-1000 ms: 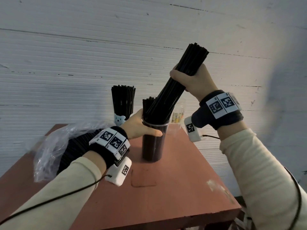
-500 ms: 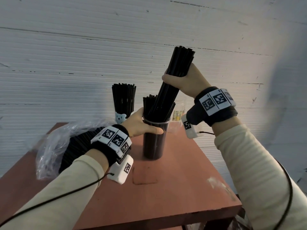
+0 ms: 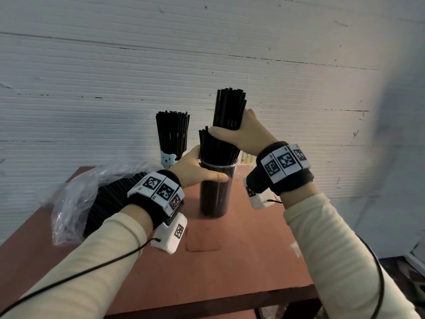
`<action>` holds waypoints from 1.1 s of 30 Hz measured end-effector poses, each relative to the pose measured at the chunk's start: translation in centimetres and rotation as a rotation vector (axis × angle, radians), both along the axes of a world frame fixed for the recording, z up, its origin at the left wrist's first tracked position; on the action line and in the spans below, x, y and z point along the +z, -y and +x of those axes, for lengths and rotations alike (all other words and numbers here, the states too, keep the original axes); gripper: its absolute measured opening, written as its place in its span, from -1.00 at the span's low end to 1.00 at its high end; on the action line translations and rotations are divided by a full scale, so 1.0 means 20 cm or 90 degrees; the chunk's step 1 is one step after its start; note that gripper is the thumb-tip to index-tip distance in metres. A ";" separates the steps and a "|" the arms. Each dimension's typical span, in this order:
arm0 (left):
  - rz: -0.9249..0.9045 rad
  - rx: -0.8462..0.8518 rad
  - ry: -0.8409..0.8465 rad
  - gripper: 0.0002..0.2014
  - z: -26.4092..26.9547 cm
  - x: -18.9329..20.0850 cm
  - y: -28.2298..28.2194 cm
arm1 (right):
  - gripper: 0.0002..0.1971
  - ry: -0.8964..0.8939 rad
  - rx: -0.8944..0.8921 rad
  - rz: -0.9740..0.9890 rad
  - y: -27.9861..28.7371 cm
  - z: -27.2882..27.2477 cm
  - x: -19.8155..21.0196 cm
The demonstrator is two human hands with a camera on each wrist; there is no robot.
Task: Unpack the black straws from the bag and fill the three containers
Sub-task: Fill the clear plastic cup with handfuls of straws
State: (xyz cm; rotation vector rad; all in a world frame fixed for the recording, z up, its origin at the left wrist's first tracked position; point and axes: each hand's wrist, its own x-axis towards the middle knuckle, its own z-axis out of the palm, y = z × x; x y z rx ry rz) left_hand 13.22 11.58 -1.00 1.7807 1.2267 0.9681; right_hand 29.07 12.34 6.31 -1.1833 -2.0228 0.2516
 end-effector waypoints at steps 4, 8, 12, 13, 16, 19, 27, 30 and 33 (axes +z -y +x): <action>0.002 -0.003 0.005 -0.20 0.00 0.00 0.01 | -0.31 -0.053 0.011 0.029 0.04 0.03 0.00; 0.007 0.011 0.003 -0.16 0.00 -0.01 0.00 | -0.15 -0.119 0.027 0.218 0.10 -0.01 0.03; 0.005 0.019 0.004 -0.18 0.01 -0.01 0.00 | -0.48 -0.055 0.004 0.327 0.09 -0.05 0.04; 0.003 0.019 0.010 -0.18 0.01 -0.01 0.00 | -0.56 -0.065 0.002 0.342 0.08 -0.06 0.03; -0.004 0.010 0.021 -0.18 0.00 -0.01 0.00 | -0.66 -0.090 -0.011 0.345 0.08 -0.09 -0.07; 0.004 0.000 0.018 -0.14 0.01 0.00 0.00 | -0.70 -0.044 -0.027 0.315 0.07 -0.09 -0.21; 0.019 -0.026 0.040 -0.23 0.02 -0.01 0.03 | -0.63 -0.007 -0.045 0.332 0.09 -0.05 -0.31; 0.005 -0.035 0.054 -0.32 0.01 0.00 0.05 | -0.64 -0.016 -0.021 0.303 0.10 -0.03 -0.29; -0.004 -0.016 0.067 -0.17 -0.02 -0.01 0.05 | -0.68 -0.059 0.011 0.241 0.13 0.00 -0.23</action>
